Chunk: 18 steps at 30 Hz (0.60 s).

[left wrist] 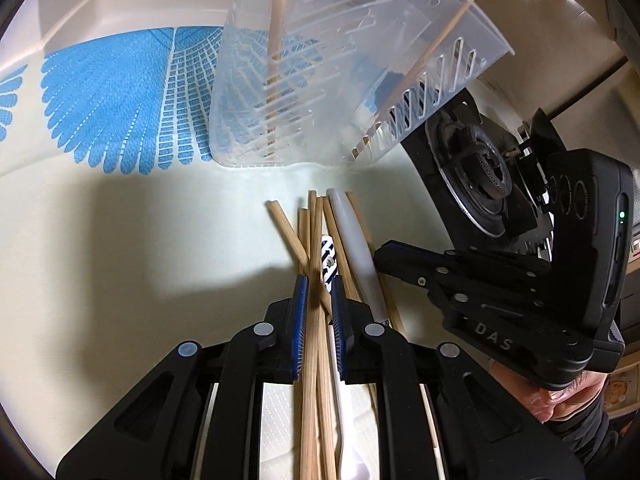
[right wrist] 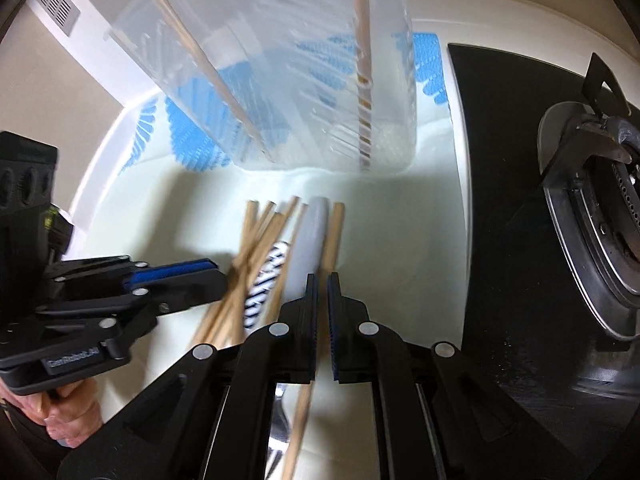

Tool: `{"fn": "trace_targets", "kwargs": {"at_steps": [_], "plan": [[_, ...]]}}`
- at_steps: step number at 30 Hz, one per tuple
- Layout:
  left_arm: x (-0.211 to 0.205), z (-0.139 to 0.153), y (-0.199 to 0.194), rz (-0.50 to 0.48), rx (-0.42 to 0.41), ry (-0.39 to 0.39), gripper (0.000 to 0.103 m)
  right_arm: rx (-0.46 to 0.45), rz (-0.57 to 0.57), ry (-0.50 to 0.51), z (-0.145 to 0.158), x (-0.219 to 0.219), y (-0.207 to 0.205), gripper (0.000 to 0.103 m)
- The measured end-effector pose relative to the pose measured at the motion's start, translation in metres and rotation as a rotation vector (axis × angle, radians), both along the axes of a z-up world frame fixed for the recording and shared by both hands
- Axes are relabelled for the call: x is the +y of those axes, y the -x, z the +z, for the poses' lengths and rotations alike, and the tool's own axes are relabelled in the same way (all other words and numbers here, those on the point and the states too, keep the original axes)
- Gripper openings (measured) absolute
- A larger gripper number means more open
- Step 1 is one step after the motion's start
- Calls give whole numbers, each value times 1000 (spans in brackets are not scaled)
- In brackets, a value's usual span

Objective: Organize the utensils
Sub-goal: 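Move the left tool back to the chopstick pile while the right tool returns too, then close the left tool on another chopstick while the right tool grasps one too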

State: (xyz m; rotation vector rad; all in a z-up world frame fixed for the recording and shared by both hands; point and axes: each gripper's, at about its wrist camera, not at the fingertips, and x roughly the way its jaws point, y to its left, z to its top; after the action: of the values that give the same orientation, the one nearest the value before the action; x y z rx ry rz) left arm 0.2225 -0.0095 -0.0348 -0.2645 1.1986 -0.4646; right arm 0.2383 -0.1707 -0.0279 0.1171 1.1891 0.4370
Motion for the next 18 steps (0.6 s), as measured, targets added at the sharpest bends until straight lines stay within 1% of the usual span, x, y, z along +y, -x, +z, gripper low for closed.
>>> {"fn": "trace_targets", "kwargs": {"at_steps": [5, 10, 12, 14, 15, 18], "plan": [[-1, -7, -3, 0, 19, -19, 12, -7, 8, 21, 1, 1, 4, 10], [-2, -8, -3, -1, 17, -27, 12, -10, 29, 48, -2, 7, 5, 10], [-3, -8, -3, -2, 14, -36, 11, -17, 43, 70, -3, 10, 6, 9], [-3, -10, -3, -4, 23, -42, 7, -23, 57, 89, -4, 17, 5, 10], [-4, -10, -3, -3, 22, -46, 7, -24, 60, 94, -4, 18, 5, 10], [3, -6, -3, 33, 9, -52, 7, -24, 60, 109, -3, 19, 6, 8]]}}
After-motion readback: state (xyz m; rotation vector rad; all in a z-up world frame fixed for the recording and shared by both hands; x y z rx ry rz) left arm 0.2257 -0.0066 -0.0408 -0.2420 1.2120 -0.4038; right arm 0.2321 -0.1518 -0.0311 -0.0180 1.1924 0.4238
